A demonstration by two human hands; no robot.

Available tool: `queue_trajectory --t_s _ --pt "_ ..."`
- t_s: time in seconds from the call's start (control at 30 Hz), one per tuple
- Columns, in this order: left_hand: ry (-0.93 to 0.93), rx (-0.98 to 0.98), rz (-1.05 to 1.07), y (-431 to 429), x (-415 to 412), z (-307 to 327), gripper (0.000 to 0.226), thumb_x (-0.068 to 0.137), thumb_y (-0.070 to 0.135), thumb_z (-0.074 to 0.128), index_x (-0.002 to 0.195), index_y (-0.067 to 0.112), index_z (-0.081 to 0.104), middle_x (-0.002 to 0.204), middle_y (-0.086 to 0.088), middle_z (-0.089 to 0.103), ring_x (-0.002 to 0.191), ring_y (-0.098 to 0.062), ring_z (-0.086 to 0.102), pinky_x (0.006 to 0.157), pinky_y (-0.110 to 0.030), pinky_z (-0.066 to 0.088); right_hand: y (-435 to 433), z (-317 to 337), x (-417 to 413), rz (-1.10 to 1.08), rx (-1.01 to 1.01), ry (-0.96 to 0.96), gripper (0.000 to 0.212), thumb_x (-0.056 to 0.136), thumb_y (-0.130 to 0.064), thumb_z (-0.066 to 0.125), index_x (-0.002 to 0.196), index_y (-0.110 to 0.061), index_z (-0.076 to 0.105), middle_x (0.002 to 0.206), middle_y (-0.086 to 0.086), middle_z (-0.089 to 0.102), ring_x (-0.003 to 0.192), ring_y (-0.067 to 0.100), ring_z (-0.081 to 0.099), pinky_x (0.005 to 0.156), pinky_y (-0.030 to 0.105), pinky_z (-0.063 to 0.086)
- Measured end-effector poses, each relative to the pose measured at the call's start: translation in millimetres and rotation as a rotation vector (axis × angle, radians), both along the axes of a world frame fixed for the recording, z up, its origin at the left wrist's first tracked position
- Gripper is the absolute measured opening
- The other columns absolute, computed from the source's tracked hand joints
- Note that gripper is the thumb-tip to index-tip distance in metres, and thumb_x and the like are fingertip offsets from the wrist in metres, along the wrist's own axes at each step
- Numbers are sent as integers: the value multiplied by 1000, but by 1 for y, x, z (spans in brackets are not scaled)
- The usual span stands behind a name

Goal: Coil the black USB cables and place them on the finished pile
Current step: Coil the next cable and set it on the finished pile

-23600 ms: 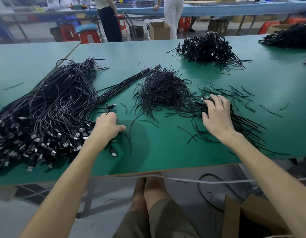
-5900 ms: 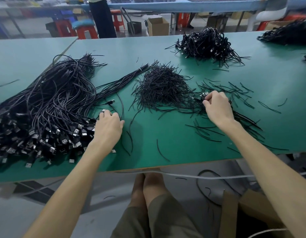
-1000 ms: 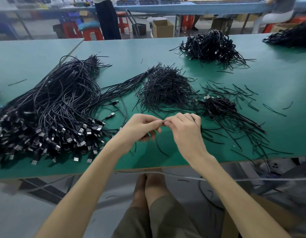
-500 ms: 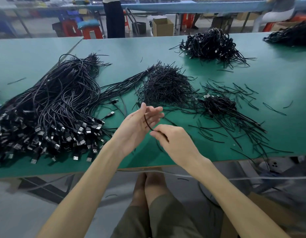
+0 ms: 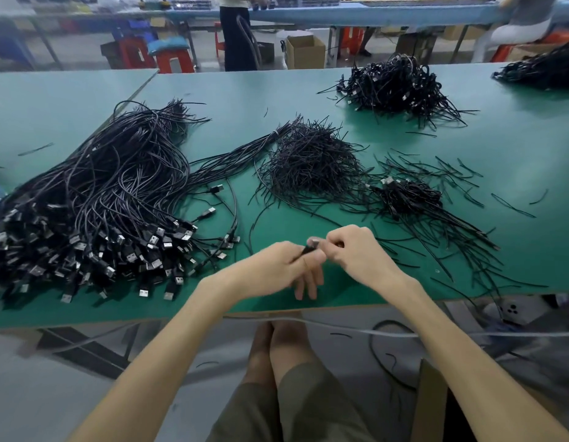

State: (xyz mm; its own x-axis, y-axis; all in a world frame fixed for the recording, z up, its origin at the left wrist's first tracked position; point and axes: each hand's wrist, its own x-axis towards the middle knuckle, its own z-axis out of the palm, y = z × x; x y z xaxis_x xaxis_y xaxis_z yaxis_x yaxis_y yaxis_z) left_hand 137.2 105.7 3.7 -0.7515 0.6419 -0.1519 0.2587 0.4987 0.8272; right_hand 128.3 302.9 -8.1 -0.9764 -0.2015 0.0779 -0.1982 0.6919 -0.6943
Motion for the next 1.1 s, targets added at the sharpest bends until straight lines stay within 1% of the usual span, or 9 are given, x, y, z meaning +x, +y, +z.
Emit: queue_trajectory --t_s 0.1,0.33,0.47,0.6,0.73,0.83,0.93,1.03,1.1 --pt "197 -101 166 5 -3 -2 37 107 42 44 86 22 67 76 18 72 73 -1 67 70 -15 46 -5 6 -2 -31 -110 53 63 99 -59 50 49 -20 47 41 -13 45 43 8 36 46 20 31" --pt "250 -4 184 6 -6 3 31 104 51 38 85 42 61 69 15 62 53 -5 44 54 -22 38 -15 22 6 34 -362 123 61 102 -55 49 64 -8 62 50 1 62 39 18 60 50 19 45" --pt "215 100 119 6 -6 11 48 105 47 31 93 17 66 98 -15 69 91 -38 61 91 -55 48 -18 26 10 37 -328 222 47 104 -51 48 68 -27 67 52 0 64 46 10 62 56 17 44" --pt "-1 408 282 8 -8 4 67 105 51 28 126 -2 63 137 0 64 132 -12 56 119 -40 36 -26 25 17 48 -319 265 43 107 -42 47 76 -23 69 60 -4 68 56 10 61 60 21 44" --pt "-265 825 381 12 -10 2 61 108 49 22 151 13 44 150 4 54 139 -8 49 93 -24 50 -41 8 29 116 -321 209 37 108 -31 47 80 -14 63 70 -2 69 57 10 53 59 21 40" --pt "-414 1101 383 12 -14 12 64 108 48 20 146 3 46 143 -6 61 131 -16 58 105 -29 49 -37 -5 29 127 -300 141 37 108 -30 47 81 -11 63 71 -2 68 65 11 60 68 25 46" --pt "-518 1300 409 -5 -16 22 58 109 48 28 126 4 63 87 6 67 71 -7 62 72 -21 52 -31 -17 27 150 -224 76 34 107 -30 49 81 -13 63 73 -3 67 71 11 62 73 28 49" --pt "-462 1145 338 -16 -11 30 48 106 52 38 91 15 64 56 12 33 46 -8 24 49 -21 26 -19 -17 16 91 -34 193 38 102 -41 51 81 -13 63 78 -6 61 76 16 56 79 37 46" --pt "-263 794 267 -19 -3 32 51 103 55 40 76 19 63 50 12 28 45 -11 19 48 -25 18 -12 -12 4 66 129 306 46 97 -49 50 79 -9 64 77 -1 58 76 22 52 79 40 43"
